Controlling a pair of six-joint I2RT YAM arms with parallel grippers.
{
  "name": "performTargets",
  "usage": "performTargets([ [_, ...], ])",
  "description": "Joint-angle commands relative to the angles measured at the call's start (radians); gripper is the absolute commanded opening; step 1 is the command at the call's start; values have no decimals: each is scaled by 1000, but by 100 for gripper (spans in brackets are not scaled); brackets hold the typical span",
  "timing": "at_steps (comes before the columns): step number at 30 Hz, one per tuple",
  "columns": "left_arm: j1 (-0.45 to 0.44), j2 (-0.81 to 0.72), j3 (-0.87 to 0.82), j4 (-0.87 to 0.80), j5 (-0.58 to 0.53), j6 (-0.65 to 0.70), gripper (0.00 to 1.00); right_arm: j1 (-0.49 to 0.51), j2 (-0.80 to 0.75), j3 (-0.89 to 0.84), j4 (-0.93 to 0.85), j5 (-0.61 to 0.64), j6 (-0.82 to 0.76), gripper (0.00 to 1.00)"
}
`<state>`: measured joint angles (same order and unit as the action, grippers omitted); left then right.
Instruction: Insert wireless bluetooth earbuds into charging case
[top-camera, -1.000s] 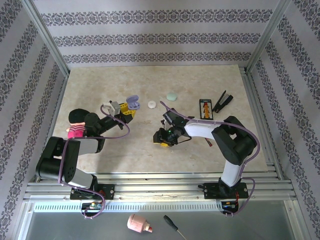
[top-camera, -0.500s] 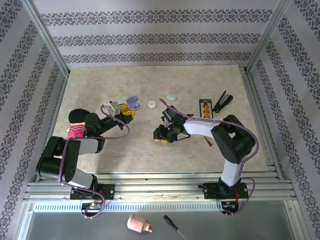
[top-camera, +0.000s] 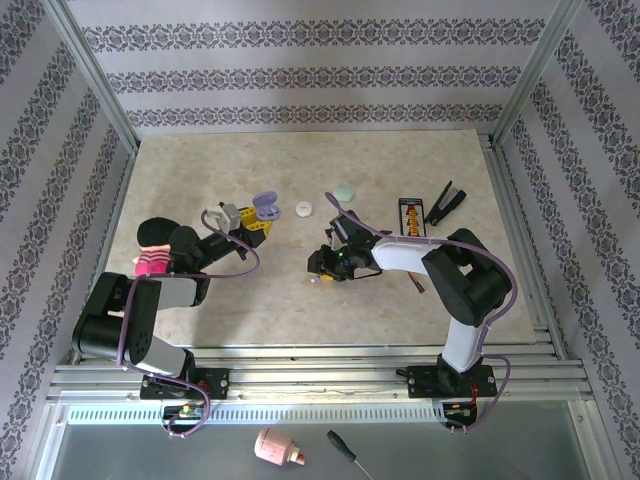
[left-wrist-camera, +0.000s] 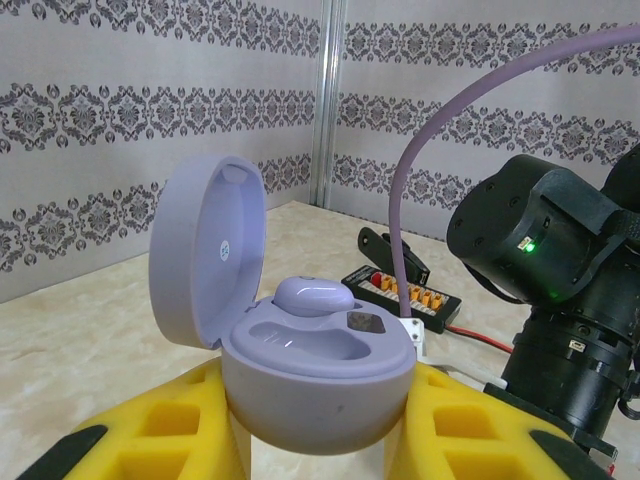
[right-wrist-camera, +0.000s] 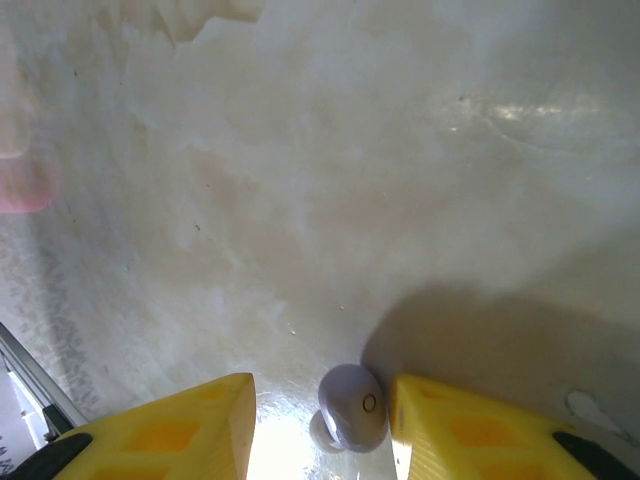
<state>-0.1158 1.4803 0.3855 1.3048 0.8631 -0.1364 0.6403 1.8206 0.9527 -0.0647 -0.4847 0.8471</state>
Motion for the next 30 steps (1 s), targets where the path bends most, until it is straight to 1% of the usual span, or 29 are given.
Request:
performTargets([
  [1, 10, 13, -8, 71, 21, -18, 19, -4, 25, -9, 41, -30, 15, 40],
  [6, 10, 11, -10, 71, 22, -19, 19, -3, 28, -14, 60, -49, 21, 36],
  [10, 9, 15, -10, 74, 23, -19, 19, -3, 28, -29, 96, -77, 32, 36],
  [19, 9, 21, -13, 93, 24, -27, 19, 3, 74, -18, 98, -106, 14, 36],
  [30, 9, 23, -15, 93, 22, -26, 19, 5, 70, -22, 78, -85, -2, 25],
])
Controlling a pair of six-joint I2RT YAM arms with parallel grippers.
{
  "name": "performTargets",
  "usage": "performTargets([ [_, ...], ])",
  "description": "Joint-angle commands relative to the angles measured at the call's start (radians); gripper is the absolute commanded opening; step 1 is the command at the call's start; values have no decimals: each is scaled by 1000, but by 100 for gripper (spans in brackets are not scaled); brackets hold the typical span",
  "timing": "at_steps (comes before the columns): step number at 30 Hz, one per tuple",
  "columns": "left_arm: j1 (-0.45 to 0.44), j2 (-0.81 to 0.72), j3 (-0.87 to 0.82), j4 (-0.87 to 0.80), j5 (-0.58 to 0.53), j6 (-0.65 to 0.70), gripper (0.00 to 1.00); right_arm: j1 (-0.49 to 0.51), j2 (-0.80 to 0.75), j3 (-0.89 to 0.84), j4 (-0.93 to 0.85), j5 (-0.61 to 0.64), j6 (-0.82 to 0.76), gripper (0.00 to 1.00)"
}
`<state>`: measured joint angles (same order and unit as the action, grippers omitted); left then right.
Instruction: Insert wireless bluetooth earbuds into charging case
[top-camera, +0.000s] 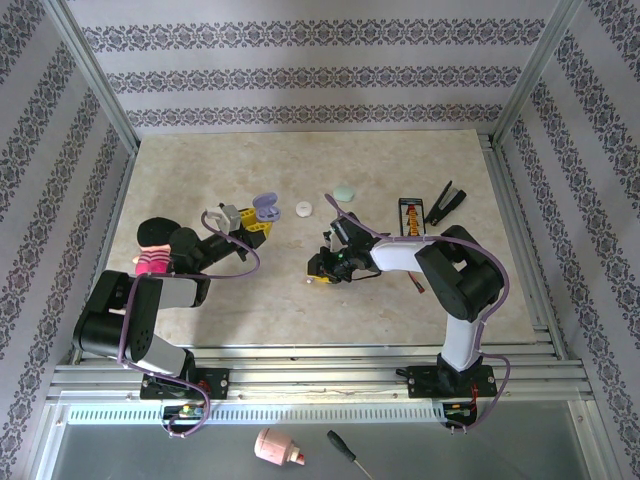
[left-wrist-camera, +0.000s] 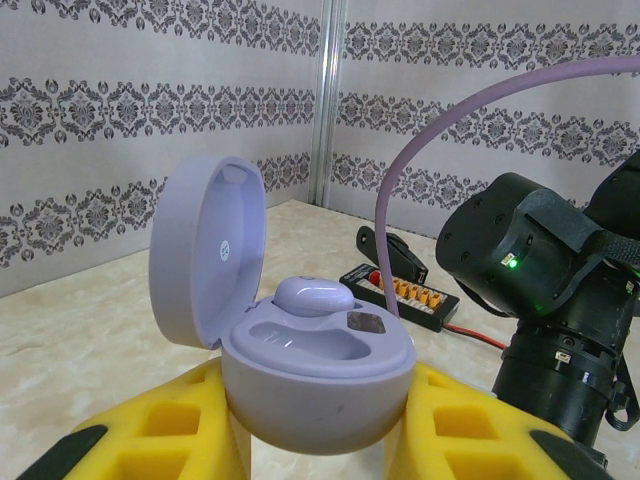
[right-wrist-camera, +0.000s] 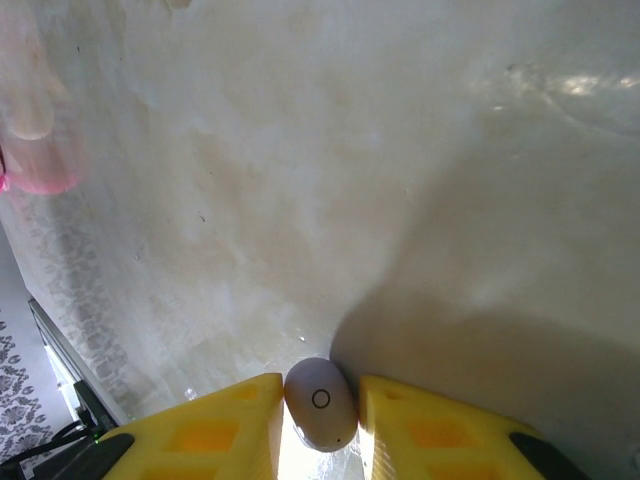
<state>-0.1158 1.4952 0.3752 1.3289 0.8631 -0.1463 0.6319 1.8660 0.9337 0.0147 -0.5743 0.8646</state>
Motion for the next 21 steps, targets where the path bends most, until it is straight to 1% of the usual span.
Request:
performTargets([
  [1, 10, 10, -2, 69, 22, -16, 19, 13, 21, -2, -5, 8, -26, 25],
  [8, 7, 7, -4, 43, 21, 9, 19, 18, -22, 10, -49, 33, -64, 23],
  [12, 5, 5, -6, 16, 17, 32, 19, 18, -58, 17, -81, 64, -82, 19],
  [14, 2, 4, -5, -5, 13, 50, 19, 16, -72, 25, -97, 73, -91, 19],
  [18, -14, -6, -1, -60, 4, 101, 19, 9, -110, 43, -153, 105, -126, 19],
  [21, -35, -20, 8, -140, -7, 158, 19, 6, -152, 78, -246, 149, -182, 20],
])
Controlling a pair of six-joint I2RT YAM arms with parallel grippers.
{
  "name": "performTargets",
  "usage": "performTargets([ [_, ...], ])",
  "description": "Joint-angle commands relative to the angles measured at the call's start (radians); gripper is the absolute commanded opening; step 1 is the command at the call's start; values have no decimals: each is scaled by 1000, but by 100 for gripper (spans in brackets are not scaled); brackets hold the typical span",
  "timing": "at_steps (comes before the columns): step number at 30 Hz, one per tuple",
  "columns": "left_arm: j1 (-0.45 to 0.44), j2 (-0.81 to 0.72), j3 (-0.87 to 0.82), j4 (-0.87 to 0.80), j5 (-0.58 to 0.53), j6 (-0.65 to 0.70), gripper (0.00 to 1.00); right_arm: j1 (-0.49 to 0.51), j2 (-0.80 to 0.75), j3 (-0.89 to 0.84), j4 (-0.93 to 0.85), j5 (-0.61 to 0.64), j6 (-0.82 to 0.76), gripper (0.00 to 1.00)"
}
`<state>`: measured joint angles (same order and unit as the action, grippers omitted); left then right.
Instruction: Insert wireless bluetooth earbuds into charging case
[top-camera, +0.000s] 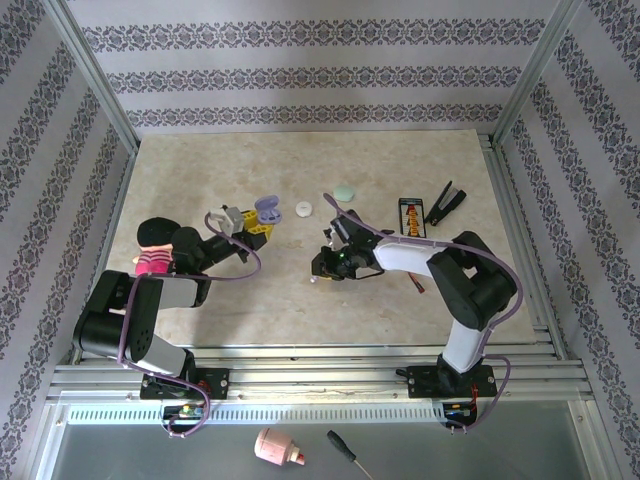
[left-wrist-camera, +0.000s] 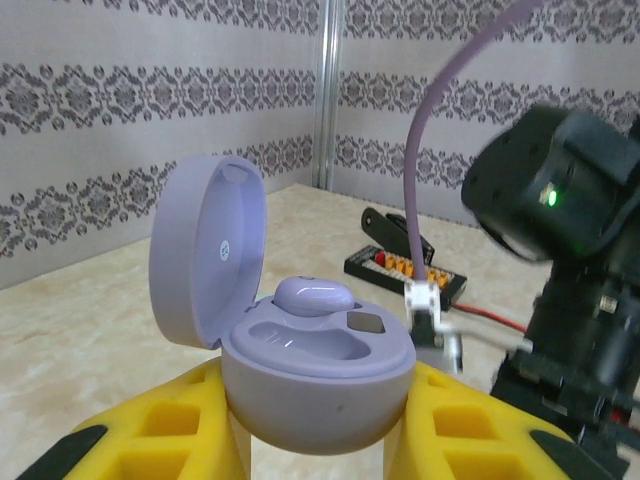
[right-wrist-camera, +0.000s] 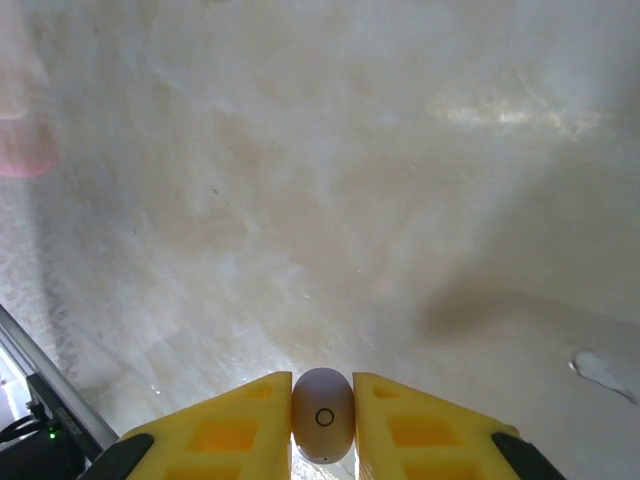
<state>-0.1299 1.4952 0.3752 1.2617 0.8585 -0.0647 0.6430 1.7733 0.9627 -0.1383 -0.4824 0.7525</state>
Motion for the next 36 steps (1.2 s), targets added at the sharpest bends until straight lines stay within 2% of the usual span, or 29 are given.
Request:
performTargets([
  [1, -31, -26, 11, -101, -13, 101, 19, -5, -76, 66, -129, 76, -92, 20],
  [6, -70, -38, 27, -191, -39, 182, 19, 0, -152, 163, -283, 168, -190, 21],
  [13, -108, -12, 49, -206, -57, 225, 19, 7, -214, 304, -336, 174, -237, 20],
  [21, -148, 21, 72, -214, -80, 236, 19, 26, -156, 470, -343, 169, -285, 20],
  [27, -148, 49, 85, -160, -76, 202, 19, 43, -91, 561, -341, 156, -303, 21],
  [36, -148, 72, 94, -112, -107, 152, 19, 53, -32, 588, -334, 145, -307, 21],
])
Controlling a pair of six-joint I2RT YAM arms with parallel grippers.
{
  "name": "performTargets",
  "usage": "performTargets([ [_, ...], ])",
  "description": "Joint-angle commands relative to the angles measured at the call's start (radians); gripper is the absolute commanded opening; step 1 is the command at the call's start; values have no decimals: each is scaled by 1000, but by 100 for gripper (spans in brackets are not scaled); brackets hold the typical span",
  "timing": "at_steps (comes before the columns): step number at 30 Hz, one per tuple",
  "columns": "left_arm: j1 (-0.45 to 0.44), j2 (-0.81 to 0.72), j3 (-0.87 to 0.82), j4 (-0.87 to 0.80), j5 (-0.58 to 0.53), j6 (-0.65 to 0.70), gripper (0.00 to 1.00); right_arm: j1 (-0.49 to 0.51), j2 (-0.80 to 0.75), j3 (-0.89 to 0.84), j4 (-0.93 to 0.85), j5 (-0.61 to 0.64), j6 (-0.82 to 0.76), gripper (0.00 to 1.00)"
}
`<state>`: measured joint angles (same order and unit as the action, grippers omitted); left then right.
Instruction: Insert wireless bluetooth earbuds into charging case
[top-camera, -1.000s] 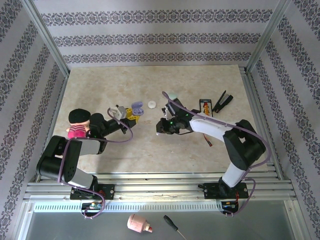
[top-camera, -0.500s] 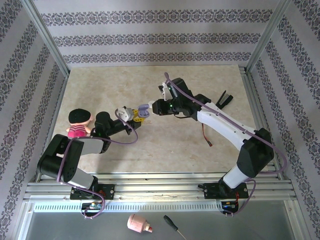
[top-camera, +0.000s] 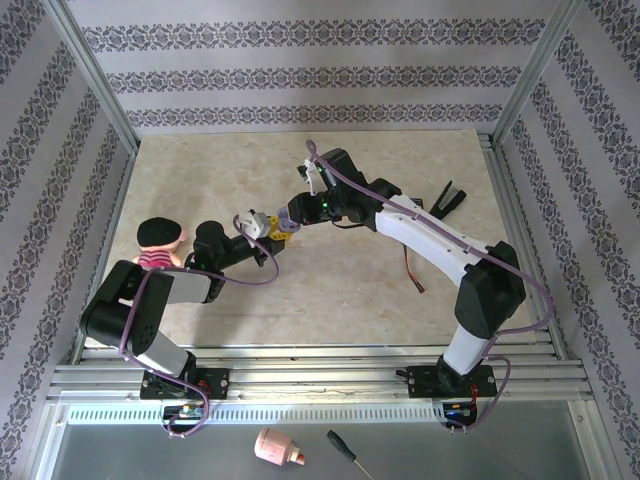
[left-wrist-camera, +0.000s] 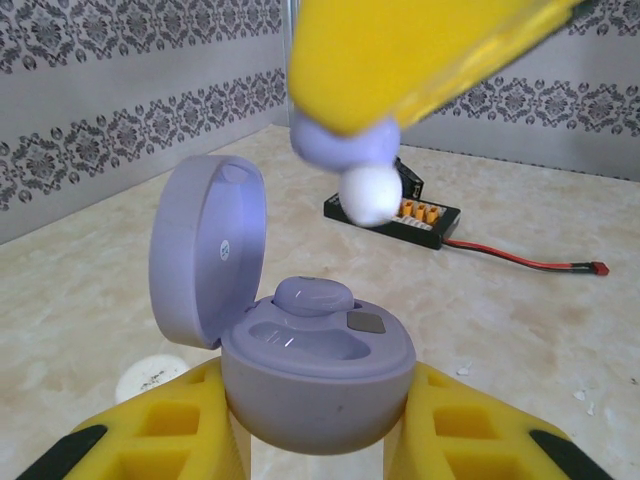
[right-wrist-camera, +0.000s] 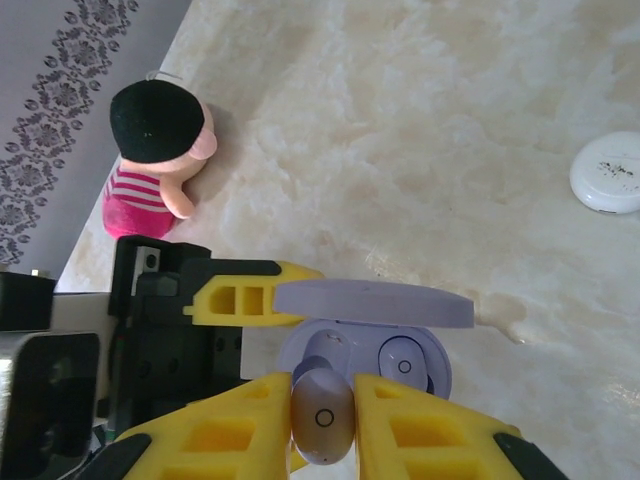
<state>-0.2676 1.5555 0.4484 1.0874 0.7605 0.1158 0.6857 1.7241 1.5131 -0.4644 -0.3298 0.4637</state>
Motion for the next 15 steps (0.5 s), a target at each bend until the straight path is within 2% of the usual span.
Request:
performTargets([
  [1, -10, 15, 22, 67, -7, -32, 19, 10, 23, 39, -7, -10, -16, 21],
  [15, -11, 21, 27, 88, -3, -59, 19, 31, 88, 70, 5, -37, -12, 21],
])
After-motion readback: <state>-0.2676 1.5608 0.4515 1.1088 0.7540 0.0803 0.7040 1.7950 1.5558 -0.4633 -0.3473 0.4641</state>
